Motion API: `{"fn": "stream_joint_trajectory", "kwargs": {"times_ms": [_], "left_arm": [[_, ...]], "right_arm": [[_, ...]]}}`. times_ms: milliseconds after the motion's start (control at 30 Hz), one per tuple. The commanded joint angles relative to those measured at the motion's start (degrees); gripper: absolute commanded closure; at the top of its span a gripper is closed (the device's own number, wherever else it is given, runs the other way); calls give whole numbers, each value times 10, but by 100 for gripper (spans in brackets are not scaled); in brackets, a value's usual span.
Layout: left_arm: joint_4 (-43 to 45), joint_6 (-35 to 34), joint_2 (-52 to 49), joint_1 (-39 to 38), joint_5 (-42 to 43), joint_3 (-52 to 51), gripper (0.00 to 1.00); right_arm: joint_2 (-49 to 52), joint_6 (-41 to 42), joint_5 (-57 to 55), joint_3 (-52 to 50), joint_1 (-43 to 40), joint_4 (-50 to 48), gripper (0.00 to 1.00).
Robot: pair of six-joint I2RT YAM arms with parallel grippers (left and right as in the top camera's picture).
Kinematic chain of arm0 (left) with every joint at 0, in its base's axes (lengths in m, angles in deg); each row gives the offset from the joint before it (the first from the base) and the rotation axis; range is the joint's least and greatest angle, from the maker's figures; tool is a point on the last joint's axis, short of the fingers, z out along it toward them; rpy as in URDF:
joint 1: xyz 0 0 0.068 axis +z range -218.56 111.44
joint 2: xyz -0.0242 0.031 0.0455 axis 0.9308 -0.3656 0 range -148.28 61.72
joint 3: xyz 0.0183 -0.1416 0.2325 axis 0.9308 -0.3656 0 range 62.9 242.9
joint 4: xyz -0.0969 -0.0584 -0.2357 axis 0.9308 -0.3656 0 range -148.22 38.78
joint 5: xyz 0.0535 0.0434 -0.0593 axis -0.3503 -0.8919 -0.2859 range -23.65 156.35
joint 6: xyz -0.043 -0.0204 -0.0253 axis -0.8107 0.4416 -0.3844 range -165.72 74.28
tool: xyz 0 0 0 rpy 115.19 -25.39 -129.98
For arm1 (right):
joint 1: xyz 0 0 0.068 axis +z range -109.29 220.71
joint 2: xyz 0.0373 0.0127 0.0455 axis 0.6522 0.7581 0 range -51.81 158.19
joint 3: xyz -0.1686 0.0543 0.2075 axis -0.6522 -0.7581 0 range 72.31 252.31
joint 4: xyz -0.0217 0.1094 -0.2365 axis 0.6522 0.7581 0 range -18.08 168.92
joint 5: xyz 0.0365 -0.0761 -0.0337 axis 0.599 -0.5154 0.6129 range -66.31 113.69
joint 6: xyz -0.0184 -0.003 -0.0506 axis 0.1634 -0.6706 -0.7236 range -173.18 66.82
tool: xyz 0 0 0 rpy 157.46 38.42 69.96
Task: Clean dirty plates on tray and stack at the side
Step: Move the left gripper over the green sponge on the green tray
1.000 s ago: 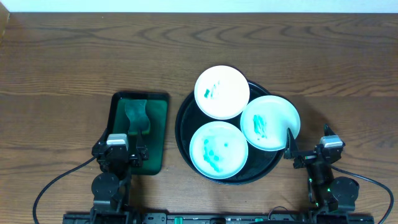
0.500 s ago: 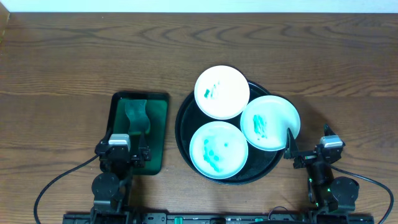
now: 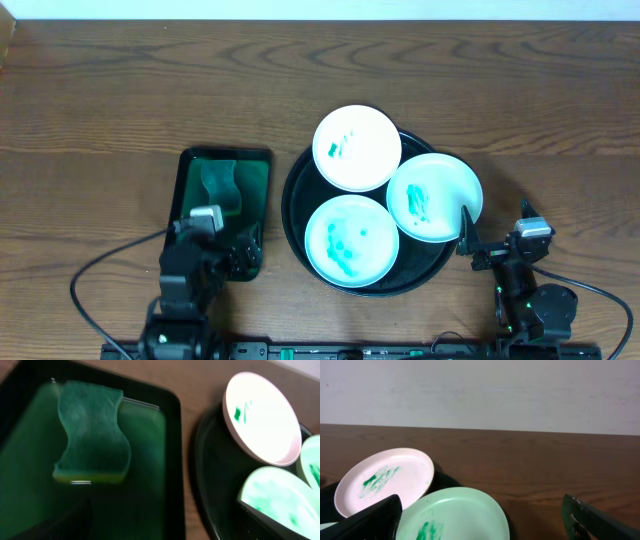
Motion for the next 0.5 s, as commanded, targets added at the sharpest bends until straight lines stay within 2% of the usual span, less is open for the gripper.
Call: {"fn": "stream_joint_trajectory", "kwargs": {"times_ms": [0,300,467], "left_arm": [[-28,-3,-69,-1,22,98,12],[-267,66,-275,-1,17,369,12],[-407,76,-379,-1,-29,494,12]], "right_arm": [[-3,2,-5,-1,3,3,1],[-3,2,-6,-1,3,3,1],[-3,2,-5,-1,3,3,1]]}}
